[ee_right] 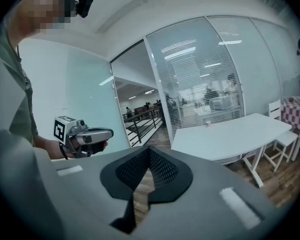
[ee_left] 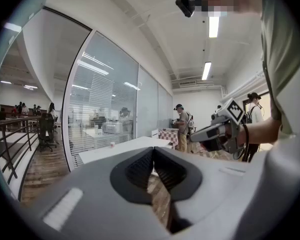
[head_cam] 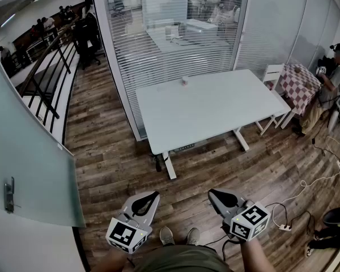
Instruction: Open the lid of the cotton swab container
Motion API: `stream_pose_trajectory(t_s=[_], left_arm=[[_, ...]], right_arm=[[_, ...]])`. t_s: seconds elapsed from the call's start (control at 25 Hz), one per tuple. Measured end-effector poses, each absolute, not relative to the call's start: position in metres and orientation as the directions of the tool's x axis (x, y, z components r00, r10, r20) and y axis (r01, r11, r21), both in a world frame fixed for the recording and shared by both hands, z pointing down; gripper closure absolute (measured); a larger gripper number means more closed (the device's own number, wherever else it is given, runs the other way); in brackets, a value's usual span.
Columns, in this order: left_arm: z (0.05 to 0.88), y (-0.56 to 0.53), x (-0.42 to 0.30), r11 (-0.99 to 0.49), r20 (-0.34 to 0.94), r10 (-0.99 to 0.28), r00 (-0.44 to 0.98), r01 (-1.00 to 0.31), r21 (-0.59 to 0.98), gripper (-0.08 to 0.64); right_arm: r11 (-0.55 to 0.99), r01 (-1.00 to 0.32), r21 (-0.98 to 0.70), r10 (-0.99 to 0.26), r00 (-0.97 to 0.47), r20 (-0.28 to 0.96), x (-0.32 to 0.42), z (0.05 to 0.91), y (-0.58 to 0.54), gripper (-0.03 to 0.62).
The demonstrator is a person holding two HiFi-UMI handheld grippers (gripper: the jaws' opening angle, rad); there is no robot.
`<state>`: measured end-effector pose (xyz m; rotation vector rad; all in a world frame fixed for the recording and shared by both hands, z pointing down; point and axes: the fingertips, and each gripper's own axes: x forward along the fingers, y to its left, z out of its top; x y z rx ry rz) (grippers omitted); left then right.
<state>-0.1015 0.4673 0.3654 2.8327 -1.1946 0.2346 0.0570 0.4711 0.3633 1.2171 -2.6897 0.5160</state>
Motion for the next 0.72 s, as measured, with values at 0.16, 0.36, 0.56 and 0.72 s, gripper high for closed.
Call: stream_pose_trajectory(t_s=[0.16, 0.36, 0.56, 0.72], left_arm=[[0.367, 0.468, -0.105, -0.698, 0.161, -0.706, 0.690, -0.716, 0.006, 0.552], [0.366, 0.469, -0.104, -0.701, 0.164, -0.704, 0.691, -0.713, -0.005, 0.552], [0.368, 0.468, -0.104, -0.699, 0.167, -0.704, 0.690, -0.715, 0.009, 0.552], [0.363, 0.468, -0.101, -0.697, 0.162, -0.708, 0.687, -0.717, -0.003, 0.551]], right_arm=[[0.617, -0.747, -0.248, -0.697, -0.665, 0.268, 0.052, 0.368, 0.472, 0.583], [0.615, -0.748, -0.249, -0.698, -0.663, 0.270, 0.052, 0.368, 0.473, 0.583], [0.614, -0.749, -0.250, -0.701, -0.663, 0.263, 0.053, 0.365, 0.471, 0.583], [0.596, -0.761, -0.255, -0.723, -0.647, 0.242, 0.059, 0.359, 0.468, 0.583]])
